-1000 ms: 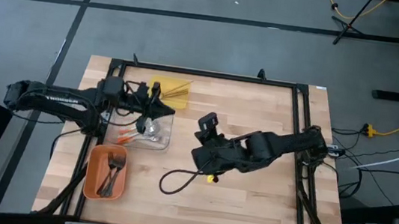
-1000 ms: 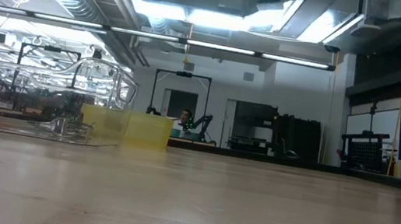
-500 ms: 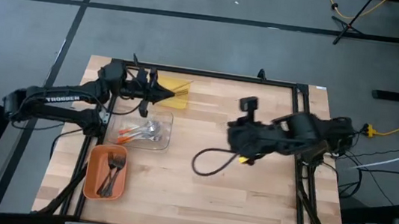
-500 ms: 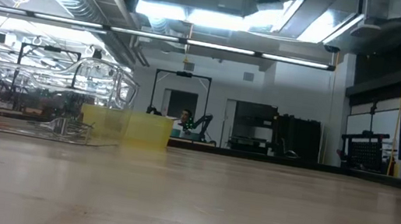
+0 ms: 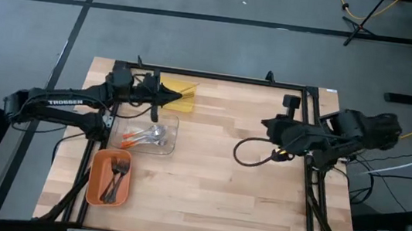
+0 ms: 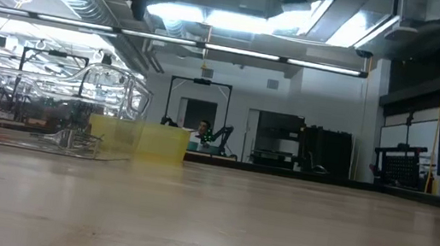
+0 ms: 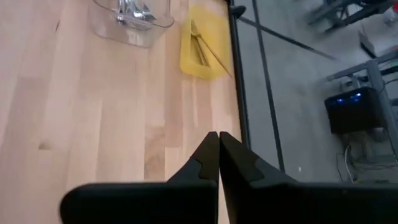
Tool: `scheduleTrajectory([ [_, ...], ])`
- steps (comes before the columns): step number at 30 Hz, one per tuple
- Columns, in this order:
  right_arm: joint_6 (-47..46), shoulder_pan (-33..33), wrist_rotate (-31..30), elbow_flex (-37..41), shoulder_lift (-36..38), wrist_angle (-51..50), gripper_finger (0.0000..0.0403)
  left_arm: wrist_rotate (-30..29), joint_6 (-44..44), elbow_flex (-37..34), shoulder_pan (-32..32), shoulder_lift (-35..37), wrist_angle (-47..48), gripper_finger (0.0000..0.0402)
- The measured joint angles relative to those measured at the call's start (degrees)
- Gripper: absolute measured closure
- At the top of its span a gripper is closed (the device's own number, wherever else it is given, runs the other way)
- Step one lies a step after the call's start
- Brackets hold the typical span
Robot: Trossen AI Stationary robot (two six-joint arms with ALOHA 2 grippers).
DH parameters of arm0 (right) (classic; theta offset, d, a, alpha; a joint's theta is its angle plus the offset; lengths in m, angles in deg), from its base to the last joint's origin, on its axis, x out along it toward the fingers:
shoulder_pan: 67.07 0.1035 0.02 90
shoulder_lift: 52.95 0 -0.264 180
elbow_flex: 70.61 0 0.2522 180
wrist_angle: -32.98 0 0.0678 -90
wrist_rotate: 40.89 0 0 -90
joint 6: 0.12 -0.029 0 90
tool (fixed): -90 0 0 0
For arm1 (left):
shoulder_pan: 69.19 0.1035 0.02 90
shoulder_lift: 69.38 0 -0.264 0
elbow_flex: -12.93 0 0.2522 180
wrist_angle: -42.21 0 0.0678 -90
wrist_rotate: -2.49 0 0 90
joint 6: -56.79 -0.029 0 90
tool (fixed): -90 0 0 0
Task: Sort silverware by color (type)
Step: Return to Home Position
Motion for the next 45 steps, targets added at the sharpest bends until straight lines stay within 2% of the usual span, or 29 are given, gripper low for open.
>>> scheduleTrajectory([
  [5,1.74,-0.04,0.91,21.22,11.51,16.82,0.0400,-6.11,-1.47,-3.33,-5.42,-0.01,-2.61,0.0402],
  [11,1.94,-0.04,3.06,43.17,24.32,34.77,0.0400,-7.56,-1.45,-11.97,-9.23,0.02,-16.57,0.0402],
  [16,1.94,-0.04,7.03,57.46,34.19,47.84,0.0400,-8.37,0.16,-20.32,-10.53,0.03,-28.04,0.0402],
  [21,1.91,-0.04,7.32,68.45,42.49,58.08,0.0400,-11.27,1.86,-27.30,-11.21,0.51,-34.90,0.0402],
  [26,0.16,-0.04,7.27,75.89,50.92,63.41,0.0400,-12.20,2.95,-32.50,-11.18,3.25,-39.32,0.0402],
  [38,-2.57,-0.04,8.40,83.66,64.34,64.95,0.0400,-15.42,1.22,-32.53,-11.04,12.00,-36.32,0.0402],
  [45,-3.99,-0.04,9.18,87.20,70.25,65.05,0.0400,-15.09,1.30,-32.53,-11.04,18.14,-32.10,0.0402],
])
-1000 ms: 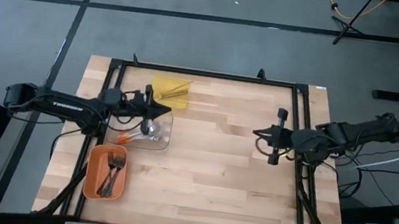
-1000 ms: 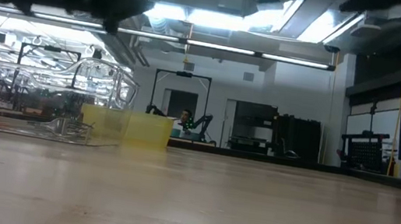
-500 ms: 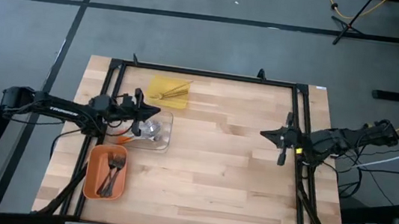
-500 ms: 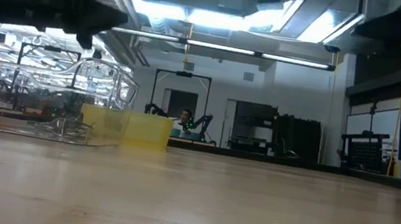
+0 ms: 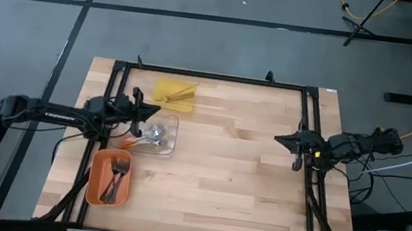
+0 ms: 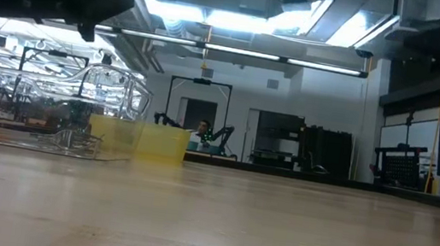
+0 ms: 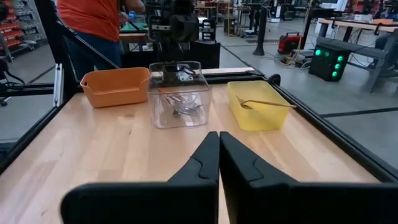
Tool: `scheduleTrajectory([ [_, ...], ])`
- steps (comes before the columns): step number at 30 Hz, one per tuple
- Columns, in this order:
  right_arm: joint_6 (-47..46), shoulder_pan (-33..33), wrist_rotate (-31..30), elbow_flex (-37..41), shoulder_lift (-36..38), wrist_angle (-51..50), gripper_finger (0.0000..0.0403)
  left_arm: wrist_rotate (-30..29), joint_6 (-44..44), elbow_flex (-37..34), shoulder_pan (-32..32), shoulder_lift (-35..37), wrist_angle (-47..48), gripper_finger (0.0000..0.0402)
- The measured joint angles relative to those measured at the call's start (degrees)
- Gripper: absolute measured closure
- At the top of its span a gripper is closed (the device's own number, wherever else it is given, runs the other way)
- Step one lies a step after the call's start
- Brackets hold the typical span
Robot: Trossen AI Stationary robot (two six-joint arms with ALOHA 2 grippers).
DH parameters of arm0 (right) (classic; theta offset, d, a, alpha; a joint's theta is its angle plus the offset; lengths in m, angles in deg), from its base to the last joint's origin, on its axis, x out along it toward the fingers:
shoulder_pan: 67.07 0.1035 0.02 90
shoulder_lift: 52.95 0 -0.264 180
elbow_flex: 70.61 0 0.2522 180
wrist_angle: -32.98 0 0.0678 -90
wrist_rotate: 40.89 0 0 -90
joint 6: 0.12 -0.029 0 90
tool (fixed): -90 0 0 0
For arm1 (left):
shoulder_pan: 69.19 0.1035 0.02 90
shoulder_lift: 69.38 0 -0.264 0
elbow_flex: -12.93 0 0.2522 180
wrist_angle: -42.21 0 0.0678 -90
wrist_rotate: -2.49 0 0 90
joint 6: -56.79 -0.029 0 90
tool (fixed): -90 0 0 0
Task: Sort silverware by color (type)
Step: Return to Home Position
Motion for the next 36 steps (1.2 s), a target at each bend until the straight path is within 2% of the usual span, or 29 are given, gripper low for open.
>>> scheduleTrajectory([
  [10,-0.06,0.00,0.00,3.54,5.23,0.01,0.0400,1.69,0.31,0.00,0.02,9.48,4.33,0.0402],
  [16,-0.06,0.00,0.02,6.50,7.97,0.86,0.0400,1.81,0.36,0.00,0.02,14.65,13.15,0.0402],
  [22,1.77,0.00,1.01,11.60,10.27,8.16,0.0400,1.79,0.37,0.00,0.02,18.28,19.62,0.0401],
  [32,2.10,0.00,4.66,15.09,10.40,11.52,0.0400,1.78,1.95,0.00,0.02,25.03,33.96,0.0401],
  [36,3.27,0.00,4.70,16.14,10.40,14.11,0.0400,1.78,2.03,0.00,0.02,27.51,37.00,0.0401],
])
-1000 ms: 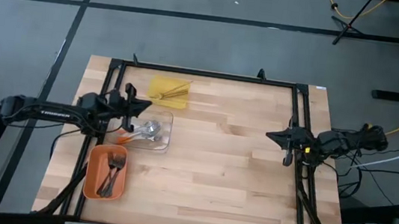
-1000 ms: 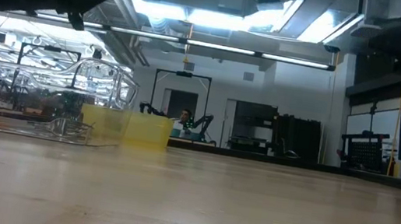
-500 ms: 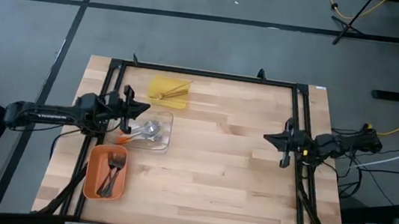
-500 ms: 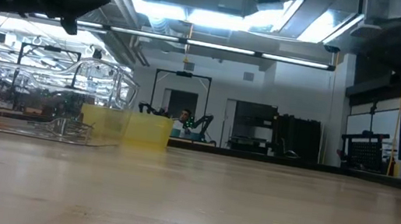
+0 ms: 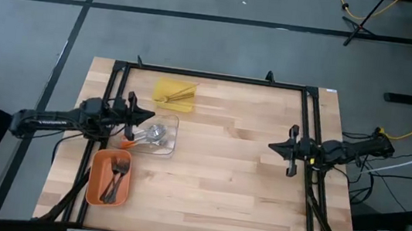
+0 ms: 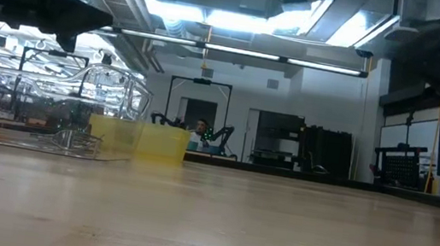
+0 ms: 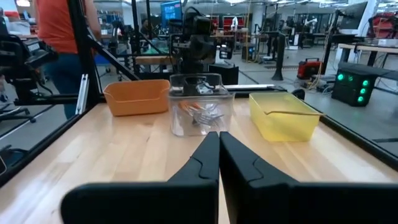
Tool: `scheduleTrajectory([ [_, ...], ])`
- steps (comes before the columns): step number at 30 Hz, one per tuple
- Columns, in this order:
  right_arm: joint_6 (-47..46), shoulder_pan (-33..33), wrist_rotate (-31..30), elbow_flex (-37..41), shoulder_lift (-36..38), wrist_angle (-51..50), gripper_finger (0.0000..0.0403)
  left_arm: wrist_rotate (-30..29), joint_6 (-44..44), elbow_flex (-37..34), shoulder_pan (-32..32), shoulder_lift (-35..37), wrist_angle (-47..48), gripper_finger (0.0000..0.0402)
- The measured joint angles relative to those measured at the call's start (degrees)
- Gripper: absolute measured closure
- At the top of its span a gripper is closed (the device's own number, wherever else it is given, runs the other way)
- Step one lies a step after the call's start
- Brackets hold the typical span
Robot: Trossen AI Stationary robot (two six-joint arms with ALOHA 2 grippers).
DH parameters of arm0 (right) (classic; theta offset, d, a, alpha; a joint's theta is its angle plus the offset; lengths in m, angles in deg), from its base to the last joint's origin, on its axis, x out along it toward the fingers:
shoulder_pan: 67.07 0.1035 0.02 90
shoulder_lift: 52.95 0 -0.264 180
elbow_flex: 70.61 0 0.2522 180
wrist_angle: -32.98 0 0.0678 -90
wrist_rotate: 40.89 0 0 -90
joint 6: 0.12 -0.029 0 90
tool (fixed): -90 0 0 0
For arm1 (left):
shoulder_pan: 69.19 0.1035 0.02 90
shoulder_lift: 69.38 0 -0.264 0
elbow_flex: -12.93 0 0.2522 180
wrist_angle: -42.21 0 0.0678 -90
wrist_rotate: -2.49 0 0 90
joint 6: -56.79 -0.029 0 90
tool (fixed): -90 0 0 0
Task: Sort silverware by color (type)
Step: Return to Home Position
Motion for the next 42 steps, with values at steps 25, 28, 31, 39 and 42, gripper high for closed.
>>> scheduleTrajectory([
  [25,4.40,0.01,3.00,2.70,-0.02,6.28,0.0400,1.95,-0.73,0.04,-0.01,3.63,11.82,0.0401],
  [28,4.42,0.00,3.01,2.70,-0.02,6.25,0.0400,2.46,-2.95,0.07,-0.02,3.63,11.86,0.0401],
  [31,4.42,0.00,3.04,2.70,-0.02,6.24,0.0400,2.47,-5.35,0.07,-0.02,3.63,11.88,0.0401],
  [39,4.41,0.00,3.06,2.70,-0.04,6.08,0.0400,2.43,-10.12,0.07,0.00,3.52,11.97,0.0401],
  [42,4.36,0.00,3.42,2.70,-0.04,6.04,0.0400,2.41,-10.73,0.07,-0.02,3.52,12.00,0.0401],
])
